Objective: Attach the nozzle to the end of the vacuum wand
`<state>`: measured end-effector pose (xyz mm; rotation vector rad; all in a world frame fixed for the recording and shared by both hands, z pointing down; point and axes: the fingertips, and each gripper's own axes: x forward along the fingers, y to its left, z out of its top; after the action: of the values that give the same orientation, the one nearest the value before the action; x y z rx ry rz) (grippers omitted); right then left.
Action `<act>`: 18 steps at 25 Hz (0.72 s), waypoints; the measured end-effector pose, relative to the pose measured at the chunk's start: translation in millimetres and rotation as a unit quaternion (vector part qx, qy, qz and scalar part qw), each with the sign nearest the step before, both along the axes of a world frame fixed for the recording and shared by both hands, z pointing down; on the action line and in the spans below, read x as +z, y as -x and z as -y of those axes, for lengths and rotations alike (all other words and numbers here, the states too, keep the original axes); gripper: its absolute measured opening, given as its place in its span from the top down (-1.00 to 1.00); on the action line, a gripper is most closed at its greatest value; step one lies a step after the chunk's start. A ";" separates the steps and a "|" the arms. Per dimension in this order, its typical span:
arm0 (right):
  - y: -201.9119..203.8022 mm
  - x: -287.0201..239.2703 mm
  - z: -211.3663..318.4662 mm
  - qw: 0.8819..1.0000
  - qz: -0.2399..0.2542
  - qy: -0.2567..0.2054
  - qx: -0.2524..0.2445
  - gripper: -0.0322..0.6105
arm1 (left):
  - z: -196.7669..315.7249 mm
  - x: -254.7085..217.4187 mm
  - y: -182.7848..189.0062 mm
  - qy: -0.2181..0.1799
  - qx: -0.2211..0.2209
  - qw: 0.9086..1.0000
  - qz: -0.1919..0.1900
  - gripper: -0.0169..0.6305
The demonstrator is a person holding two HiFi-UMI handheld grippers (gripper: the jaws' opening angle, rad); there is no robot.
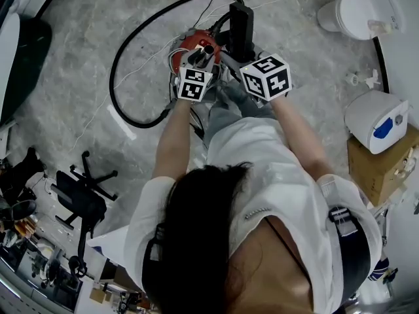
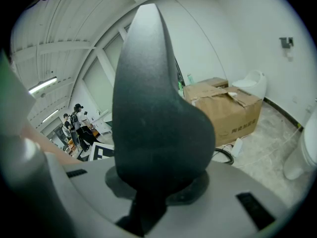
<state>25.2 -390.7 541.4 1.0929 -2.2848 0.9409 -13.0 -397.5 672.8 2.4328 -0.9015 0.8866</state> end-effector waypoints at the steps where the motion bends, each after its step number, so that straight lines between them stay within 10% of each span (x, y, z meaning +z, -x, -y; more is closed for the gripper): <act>1: -0.2 0.5 0.4 1.000 0.001 0.001 0.001 0.59 | -0.1 0.4 0.0 -0.002 0.001 1.000 -0.001 0.44; 18: 21.4 11.1 -14.8 0.995 0.027 0.063 -0.069 0.59 | 0.8 -3.9 -1.0 -0.028 0.009 1.000 -0.006 0.53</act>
<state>3.8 -375.8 552.5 0.8547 -2.2766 1.0540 -12.0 -398.3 668.9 2.4945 -0.9130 0.8646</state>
